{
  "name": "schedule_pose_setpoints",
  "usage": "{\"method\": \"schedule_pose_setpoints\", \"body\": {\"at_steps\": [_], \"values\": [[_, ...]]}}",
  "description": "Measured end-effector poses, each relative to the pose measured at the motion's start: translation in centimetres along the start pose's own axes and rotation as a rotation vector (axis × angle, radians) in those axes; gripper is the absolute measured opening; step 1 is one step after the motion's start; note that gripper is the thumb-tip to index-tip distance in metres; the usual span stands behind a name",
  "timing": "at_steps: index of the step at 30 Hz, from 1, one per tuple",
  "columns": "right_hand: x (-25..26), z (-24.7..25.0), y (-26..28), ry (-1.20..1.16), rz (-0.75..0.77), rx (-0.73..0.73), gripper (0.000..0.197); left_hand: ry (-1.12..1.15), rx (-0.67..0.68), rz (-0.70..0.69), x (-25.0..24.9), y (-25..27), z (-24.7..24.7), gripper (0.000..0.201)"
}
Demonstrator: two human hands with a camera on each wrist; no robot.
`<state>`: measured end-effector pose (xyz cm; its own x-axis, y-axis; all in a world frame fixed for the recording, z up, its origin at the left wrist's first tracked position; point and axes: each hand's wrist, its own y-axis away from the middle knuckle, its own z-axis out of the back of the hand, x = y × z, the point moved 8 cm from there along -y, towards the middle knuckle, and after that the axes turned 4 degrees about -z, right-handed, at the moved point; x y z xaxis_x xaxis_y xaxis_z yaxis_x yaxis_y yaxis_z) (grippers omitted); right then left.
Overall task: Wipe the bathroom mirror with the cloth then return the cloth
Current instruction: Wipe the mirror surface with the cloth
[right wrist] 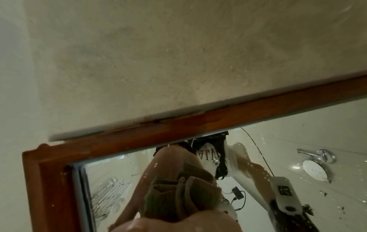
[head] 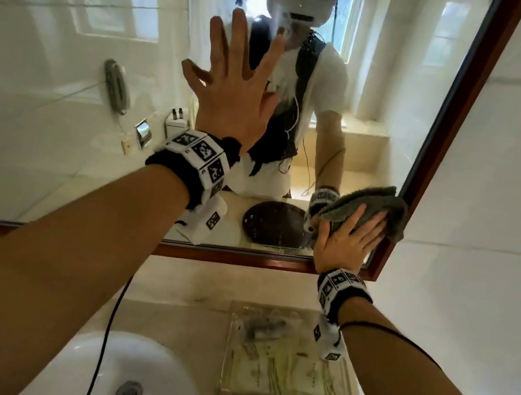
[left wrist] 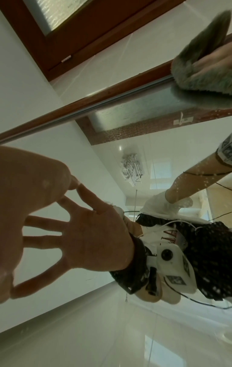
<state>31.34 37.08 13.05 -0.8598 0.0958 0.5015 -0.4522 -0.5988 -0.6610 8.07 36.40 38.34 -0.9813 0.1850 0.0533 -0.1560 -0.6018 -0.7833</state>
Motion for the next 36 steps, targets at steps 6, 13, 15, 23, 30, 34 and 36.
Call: {"method": "schedule_pose_setpoints", "body": {"at_steps": [6, 13, 15, 23, 30, 34, 36], "values": [[-0.9, -0.9, 2.1, 0.023, -0.043, 0.051, 0.078, 0.043, 0.004, 0.041, -0.3, 0.5, 0.0, 0.071], [-4.2, -3.7, 7.7, 0.045, -0.248, 0.198, 0.080, 0.055, 0.046, 0.019, -0.3, 0.9, 0.2, 0.073], [-4.0, -3.9, 7.8, 0.064, -0.262, 0.203, 0.080, 0.032, 0.062, 0.002, -0.2, 1.2, 0.1, 0.072], [-1.3, -3.9, 7.9, 0.015, -0.356, 0.157, 0.076, 0.019, 0.064, -0.055, 0.4, 1.9, 0.4, 0.067], [7.3, -2.7, 6.4, -0.141, -0.218, -0.004, 0.077, 0.103, 0.016, -0.072, 3.3, 3.7, 0.6, 0.058], [14.0, -1.9, 5.6, -0.146, 0.015, 0.002, 0.076, 0.098, 0.012, -0.044, 6.0, 6.1, -0.7, 0.062], [17.7, -1.9, 6.1, -0.130, 0.186, 0.026, 0.067, 0.094, 0.030, -0.037, 6.8, 7.2, -1.3, 0.063]]}}
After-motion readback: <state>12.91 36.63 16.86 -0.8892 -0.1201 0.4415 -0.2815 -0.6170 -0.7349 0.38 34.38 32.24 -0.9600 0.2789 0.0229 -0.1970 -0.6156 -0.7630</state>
